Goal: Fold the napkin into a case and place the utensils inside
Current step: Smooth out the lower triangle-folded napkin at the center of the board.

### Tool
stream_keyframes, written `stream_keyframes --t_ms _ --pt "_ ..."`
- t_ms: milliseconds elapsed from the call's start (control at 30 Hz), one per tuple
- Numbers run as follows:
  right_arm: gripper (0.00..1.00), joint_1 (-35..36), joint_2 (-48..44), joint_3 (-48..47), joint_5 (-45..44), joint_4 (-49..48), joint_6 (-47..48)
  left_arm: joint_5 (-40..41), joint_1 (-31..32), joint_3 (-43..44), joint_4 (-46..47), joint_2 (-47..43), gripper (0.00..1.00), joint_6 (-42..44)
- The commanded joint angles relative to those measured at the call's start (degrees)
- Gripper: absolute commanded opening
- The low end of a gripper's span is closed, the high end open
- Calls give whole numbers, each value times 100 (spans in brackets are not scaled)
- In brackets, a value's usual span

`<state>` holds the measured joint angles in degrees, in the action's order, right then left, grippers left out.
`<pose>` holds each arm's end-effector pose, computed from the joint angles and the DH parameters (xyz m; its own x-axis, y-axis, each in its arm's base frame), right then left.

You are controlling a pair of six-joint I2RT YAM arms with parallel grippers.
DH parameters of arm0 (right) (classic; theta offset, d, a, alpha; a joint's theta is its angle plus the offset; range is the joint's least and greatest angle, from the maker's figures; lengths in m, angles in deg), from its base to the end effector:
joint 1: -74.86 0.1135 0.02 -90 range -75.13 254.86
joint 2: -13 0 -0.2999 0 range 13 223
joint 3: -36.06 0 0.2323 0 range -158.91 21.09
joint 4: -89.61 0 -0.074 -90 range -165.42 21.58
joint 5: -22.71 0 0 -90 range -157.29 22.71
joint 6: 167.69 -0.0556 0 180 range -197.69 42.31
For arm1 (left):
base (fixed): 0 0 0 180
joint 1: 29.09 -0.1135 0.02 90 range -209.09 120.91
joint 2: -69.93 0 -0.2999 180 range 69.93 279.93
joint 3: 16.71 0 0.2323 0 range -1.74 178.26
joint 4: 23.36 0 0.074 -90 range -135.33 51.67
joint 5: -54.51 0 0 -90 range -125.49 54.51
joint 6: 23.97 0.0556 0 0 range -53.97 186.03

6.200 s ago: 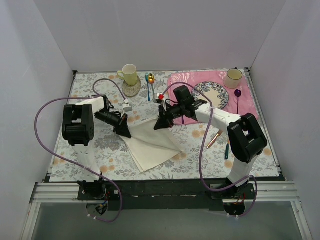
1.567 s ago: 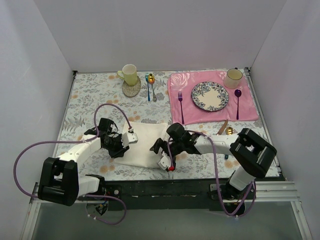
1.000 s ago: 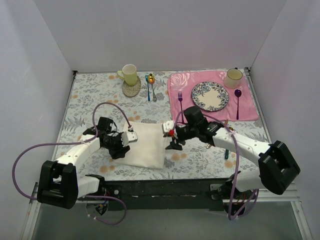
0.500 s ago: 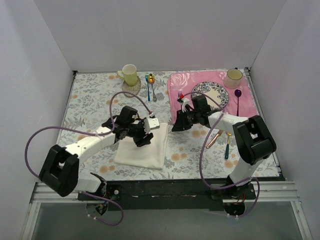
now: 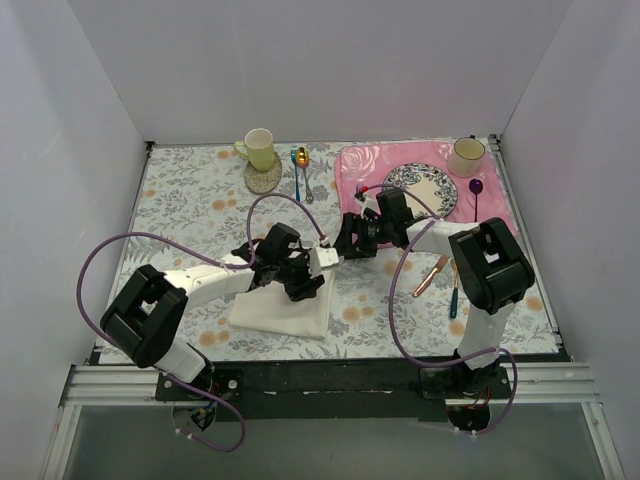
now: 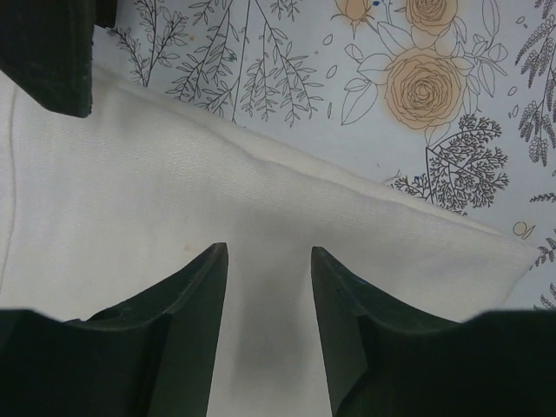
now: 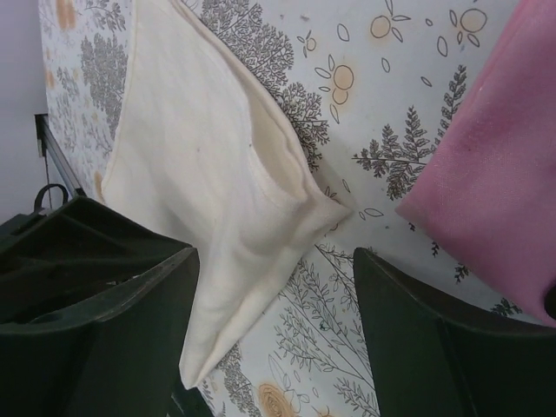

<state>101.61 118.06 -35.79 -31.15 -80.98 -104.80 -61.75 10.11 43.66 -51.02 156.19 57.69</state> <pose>0.3244 0.2002 0.1954 -0.8805 -0.0317 -0.4730 -0.3930 0.6069 0.6908 0.2038 -0.1979 0.2117 -0.7285 0.4263 -0.5362 0.6719 0.5970 -0.4383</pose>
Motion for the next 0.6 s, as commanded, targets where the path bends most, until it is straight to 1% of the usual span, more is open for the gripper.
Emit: stream_keyframes --t_ms 0,167,333,367,400,467,500,533,567 --pt "80 120 225 -306 -19 -138 -619 112 79 -190 267 -127 42 34" --pt "80 270 428 -437 -203 72 -901 148 97 -331 302 -153 42 52" --pt "80 305 691 -605 -502 415 -1059 104 123 -427 311 -162 39 60" --pt "77 314 709 -605 -555 407 -1077 112 123 -454 311 -162 39 69" --pt "71 314 701 -605 -564 337 -1077 104 132 -463 311 -153 38 78" --pt "65 305 622 -622 -660 302 -963 104 132 -506 319 -144 36 95" --pt "57 305 578 -640 -678 249 -910 112 132 -515 320 -136 35 104" --pt "53 314 525 -649 -705 240 -779 112 123 -524 320 -118 34 104" --pt "43 314 429 -649 -731 205 -717 104 132 -542 328 -109 33 104"
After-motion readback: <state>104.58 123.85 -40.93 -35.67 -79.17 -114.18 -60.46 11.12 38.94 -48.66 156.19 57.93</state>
